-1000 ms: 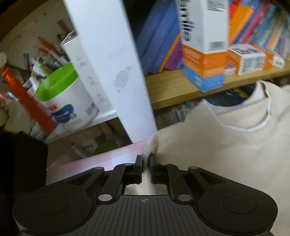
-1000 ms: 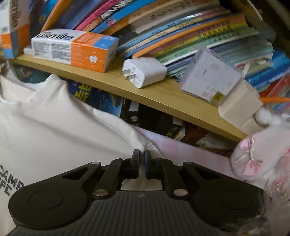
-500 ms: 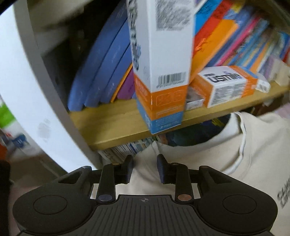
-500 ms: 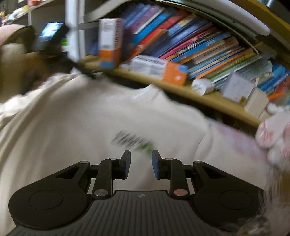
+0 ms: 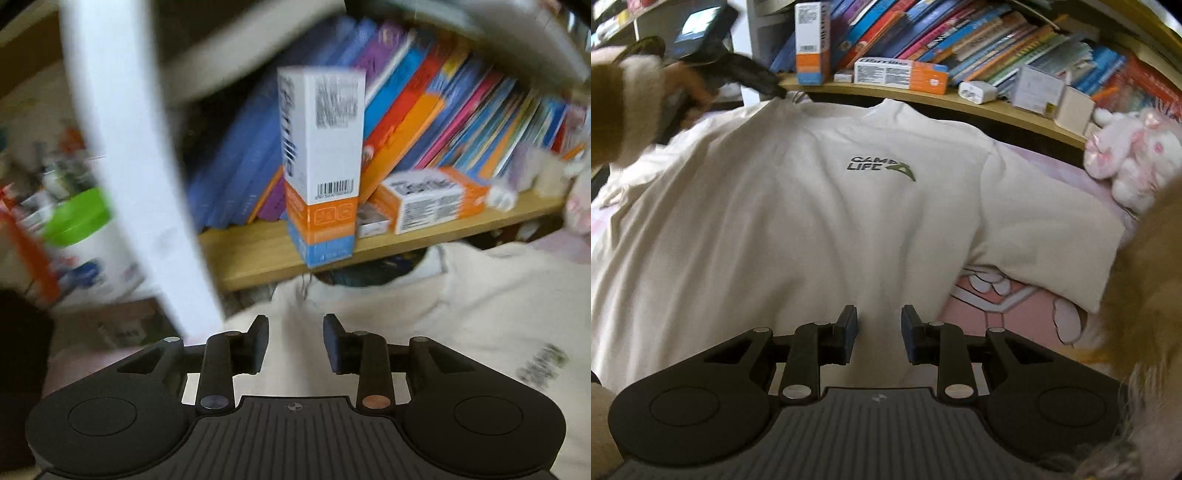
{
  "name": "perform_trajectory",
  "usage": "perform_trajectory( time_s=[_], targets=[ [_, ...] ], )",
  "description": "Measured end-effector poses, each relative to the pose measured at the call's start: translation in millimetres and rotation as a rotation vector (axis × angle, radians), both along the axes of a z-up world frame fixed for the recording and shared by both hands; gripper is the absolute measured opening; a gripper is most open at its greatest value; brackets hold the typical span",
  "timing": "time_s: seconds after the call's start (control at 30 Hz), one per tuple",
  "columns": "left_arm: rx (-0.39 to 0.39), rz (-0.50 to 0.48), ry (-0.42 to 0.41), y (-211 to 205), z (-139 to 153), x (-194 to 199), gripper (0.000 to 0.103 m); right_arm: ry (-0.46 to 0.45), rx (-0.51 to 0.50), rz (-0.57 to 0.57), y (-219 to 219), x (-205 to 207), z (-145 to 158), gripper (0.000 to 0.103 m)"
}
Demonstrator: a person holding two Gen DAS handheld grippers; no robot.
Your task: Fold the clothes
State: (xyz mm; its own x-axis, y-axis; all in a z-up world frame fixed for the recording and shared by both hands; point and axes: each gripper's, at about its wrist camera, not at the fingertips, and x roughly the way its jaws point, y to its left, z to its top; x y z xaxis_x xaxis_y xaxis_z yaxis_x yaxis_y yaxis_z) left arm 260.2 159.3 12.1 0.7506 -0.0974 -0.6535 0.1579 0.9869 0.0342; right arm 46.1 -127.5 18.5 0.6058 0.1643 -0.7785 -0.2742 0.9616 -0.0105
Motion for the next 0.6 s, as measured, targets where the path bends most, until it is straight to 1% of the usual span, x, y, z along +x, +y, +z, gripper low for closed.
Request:
perform_trajectory(
  time_s=[0.07,0.13,0.23,0.3,0.33,0.37,0.43,0.5,0.57,0.6],
  targets=[
    [-0.046,0.032,-0.011,8.9,7.5,-46.0,0.033,-0.005,0.019,-0.008,-9.8,-9.7,2.8,0.024],
    [-0.072,0.067,-0.007,24.8,11.6,-102.8,0.033,-0.007,0.043,-0.014,-20.7,-20.6,5.7,0.024],
    [-0.077,0.138,0.021,41.2,13.5,-189.8,0.033,-0.001,0.094,-0.017,-35.7,-39.5,6.9,0.024],
    [-0.081,0.214,0.036,48.4,13.5,-249.2,0.033,0.006,0.129,-0.005,-42.0,-54.0,8.2,0.024],
    [-0.087,0.254,0.041,51.7,14.0,-277.8,0.035,0.011,0.147,0.010,-42.4,-62.1,7.6,0.024],
    [-0.092,0.296,0.039,54.4,14.4,-301.4,0.043,0.016,0.165,0.026,-42.8,-70.2,7.0,0.024],
    [-0.096,0.375,0.039,55.7,13.5,-345.4,0.052,0.026,0.202,0.058,-43.7,-86.3,5.7,0.025],
    [-0.097,0.446,0.043,54.4,11.2,-386.2,0.052,0.047,0.223,0.097,-39.8,-101.5,0.4,0.026],
    [-0.116,0.475,0.069,55.2,6.5,-411.8,0.052,0.070,0.242,0.129,-35.3,-116.6,-4.1,0.026],
    [-0.116,0.474,0.084,53.2,4.3,-420.9,0.052,0.080,0.252,0.142,-33.0,-124.3,-6.0,0.026]
  ],
)
